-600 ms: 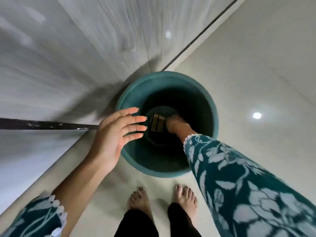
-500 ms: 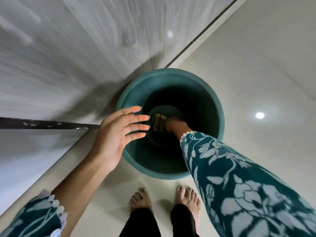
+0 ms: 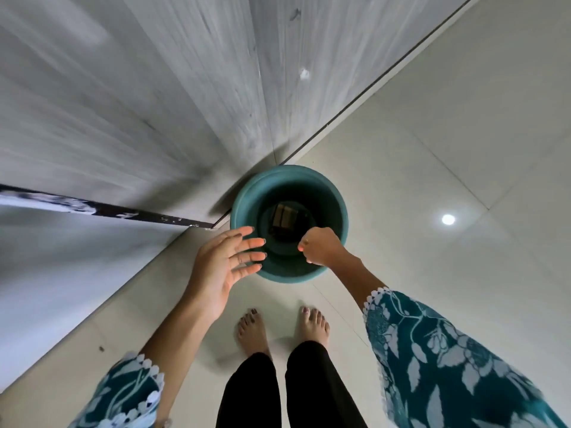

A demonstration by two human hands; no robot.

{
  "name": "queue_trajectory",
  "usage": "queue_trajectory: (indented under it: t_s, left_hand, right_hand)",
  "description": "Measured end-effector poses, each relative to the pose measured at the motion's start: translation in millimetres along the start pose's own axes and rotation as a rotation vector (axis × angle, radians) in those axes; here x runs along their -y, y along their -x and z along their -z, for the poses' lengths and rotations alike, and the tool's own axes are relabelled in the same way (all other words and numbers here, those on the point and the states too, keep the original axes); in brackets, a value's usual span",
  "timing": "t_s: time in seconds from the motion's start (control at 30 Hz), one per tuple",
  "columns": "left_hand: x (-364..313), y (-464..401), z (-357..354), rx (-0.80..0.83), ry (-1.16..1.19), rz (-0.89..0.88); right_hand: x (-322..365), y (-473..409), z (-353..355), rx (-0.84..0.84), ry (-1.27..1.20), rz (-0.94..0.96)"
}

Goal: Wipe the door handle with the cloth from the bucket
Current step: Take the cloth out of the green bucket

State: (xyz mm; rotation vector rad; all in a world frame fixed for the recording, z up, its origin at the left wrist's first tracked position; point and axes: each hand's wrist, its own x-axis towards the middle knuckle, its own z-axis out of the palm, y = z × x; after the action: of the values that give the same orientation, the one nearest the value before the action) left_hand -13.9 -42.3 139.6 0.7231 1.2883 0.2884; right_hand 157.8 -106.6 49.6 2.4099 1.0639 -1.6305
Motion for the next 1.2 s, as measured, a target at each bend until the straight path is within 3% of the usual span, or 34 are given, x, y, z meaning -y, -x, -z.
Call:
queue_trajectory:
  t_s: [0.2,0.5,0.73,0.83,0.93,1.03,1.1,1.2]
  left_hand:
    - [9,20,4,-0.019,0.032,0.01]
    - [54,-69,27,0.05,0.099,-0.17]
    - [78,-119,47,0.058,0.081,-0.252]
    - [70,-107,51,0.023,0.077,-0.224]
    - [52,-76,51,-0.032,0.056,-0.168]
    - [19,-30,48,-0.079,0.047,-0.115]
    - [-4,2,46,-0.104,0.06,-0.078]
    - [-44,58,38,-0.112,0.08,-0.008]
  right_hand:
    - [-4,19,-1,0.038,0.061,0.045]
    - [10,-142,-30,-0.223,0.2,0.024]
    - [-5,-228,-68,-0.224,0.132,-0.111]
    - [-5,-208,-66,-0.135,0.038,-0.093]
    - [5,-156,-50,-0.165,0.147,-0.047]
    - [20,-81,-18,-0.138,0.067,0.014]
    - [29,-25,8,-0.109,-0.112,0.073]
    - [52,78,49,-0.015,-0.634,0.171]
